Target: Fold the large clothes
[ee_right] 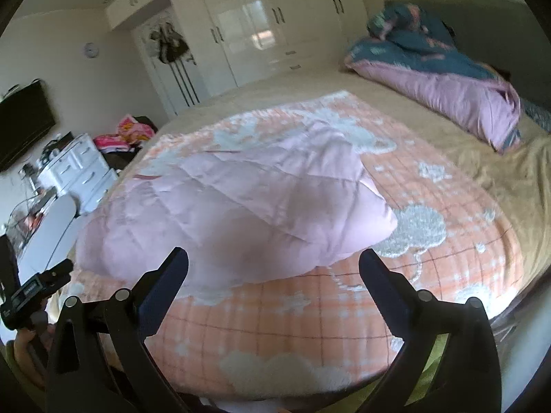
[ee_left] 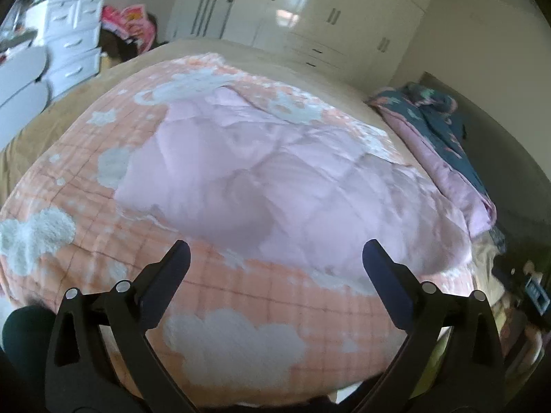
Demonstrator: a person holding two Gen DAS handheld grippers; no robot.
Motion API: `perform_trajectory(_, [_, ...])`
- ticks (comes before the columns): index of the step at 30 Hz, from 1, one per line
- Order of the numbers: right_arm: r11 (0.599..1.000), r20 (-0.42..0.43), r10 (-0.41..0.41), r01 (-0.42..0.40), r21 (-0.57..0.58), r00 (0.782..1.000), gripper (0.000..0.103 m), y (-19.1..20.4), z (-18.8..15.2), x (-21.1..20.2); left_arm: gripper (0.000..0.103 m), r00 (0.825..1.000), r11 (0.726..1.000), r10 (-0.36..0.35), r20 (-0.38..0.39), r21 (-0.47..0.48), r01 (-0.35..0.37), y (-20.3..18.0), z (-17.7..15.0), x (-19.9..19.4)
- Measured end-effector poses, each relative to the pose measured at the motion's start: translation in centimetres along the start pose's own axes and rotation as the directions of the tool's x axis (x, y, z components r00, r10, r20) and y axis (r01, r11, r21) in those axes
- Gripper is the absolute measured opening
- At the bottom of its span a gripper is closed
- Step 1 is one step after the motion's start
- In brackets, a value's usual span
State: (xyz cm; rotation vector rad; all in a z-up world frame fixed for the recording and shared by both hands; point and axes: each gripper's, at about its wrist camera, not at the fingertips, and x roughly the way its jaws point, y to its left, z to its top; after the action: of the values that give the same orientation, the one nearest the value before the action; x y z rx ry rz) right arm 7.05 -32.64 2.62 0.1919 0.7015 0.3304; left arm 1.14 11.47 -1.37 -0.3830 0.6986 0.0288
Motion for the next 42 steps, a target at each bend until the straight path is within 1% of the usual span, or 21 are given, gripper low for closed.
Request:
perform_trajectory(2, [1.0,0.018,0.002,-0.002,-0.026,1.0,0.099,0.7,0.1,-1.0,0.094,1.0,1.0,-0.02,-0.003,0.023,0.02,-1.2,-0.6,-0.6])
perform_trajectory(6, [0.997,0.047,-0.007,0.01,-0.077,0.999,0.099,2.0,-0.7,-2.9,0.094,0.999,0.997,-0.031,0.008,0.068,0.03,-3.5,-1.6,-1.9])
perform_trajectory(10, [0.992,0.024,-0.011,0.014,-0.123,1.0,0.099,3.5,-1.8,-3.3,0.094,0.999,0.994,-0.034,0.009,0.105,0.032,-4.9,-2.4,-2.4])
perform_trajectory(15, [0.987,-0.017,0.016,-0.018,-0.157,1.0,0.099,5.1,-3.1,-2.6,0.094,1.0,0.992,-0.022,-0.007,0.125,0.023,-5.7,-2.9,-2.3])
perform_trajectory(21, [0.984,-0.02,0.025,-0.028,-0.174,0.999,0.099,5.9,-3.2,-2.3,0.094,1.0,0.991,-0.004,-0.019,0.131,0.007,-5.6,-3.3,-2.1])
perform_trajectory(25, [0.983,-0.027,0.025,-0.029,-0.18,0.999,0.099,6.1,-3.3,-2.0,0.094,1.0,0.991,0.006,-0.008,0.136,-0.005,-5.6,-3.2,-2.2])
perform_trajectory(42, [0.982,-0.031,0.025,-0.03,-0.188,0.999,0.099,6.3,-3.5,-1.7,0.094,1.0,0.99,0.017,-0.003,0.141,-0.016,-5.5,-3.3,-2.3])
